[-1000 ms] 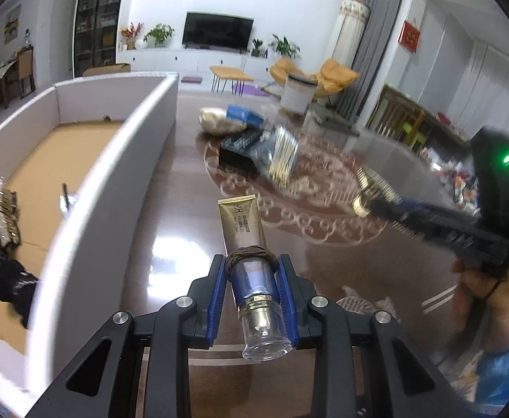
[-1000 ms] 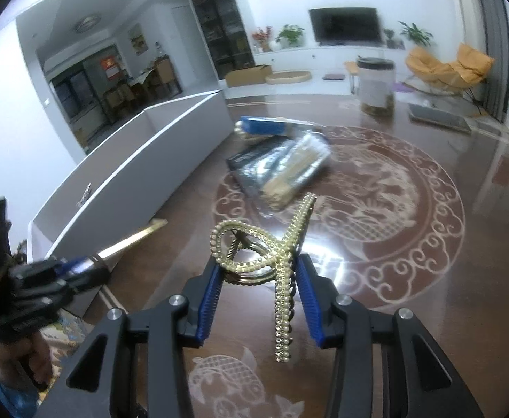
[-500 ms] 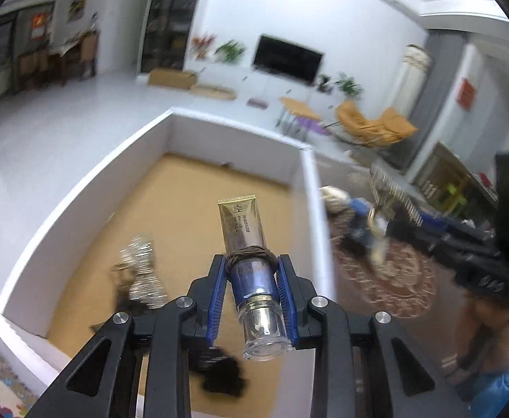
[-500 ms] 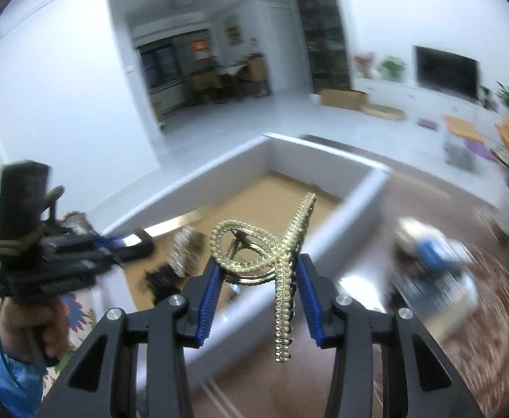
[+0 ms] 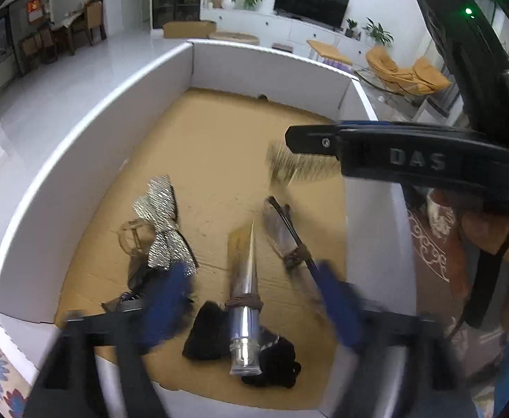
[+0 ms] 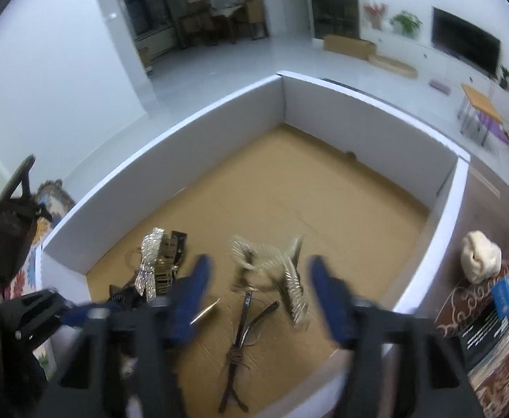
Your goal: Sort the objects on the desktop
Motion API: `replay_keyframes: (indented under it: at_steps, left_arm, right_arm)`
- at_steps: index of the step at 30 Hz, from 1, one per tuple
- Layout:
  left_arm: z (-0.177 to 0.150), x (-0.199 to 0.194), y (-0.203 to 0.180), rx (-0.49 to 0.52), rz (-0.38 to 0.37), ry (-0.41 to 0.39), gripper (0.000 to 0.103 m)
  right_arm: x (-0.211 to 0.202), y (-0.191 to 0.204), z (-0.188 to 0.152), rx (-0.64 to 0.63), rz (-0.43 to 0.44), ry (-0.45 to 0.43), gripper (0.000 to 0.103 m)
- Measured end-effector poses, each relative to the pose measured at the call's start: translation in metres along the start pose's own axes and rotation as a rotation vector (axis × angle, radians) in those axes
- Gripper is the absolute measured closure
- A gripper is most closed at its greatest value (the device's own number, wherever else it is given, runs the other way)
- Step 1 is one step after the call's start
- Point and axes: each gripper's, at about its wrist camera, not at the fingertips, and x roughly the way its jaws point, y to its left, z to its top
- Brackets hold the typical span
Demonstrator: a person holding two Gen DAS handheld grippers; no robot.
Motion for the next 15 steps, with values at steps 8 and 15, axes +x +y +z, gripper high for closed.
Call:
replay_keyframes:
  at_steps: [8,15]
  left_arm:
    - [-0.019,-0.033,-0.019,-0.020,-0.009,-0.111,0.017]
    - [-0.047,-0.076,-0.088,0.071,-0.149,-0.227,0.016]
  right_arm:
    - [-0.067,-0.014,-0.046,-0.009,-0.035,-0.163,0.005]
    - [-0.135,-0.092,-0.181,0.105,-0.224,-0.253,0.001]
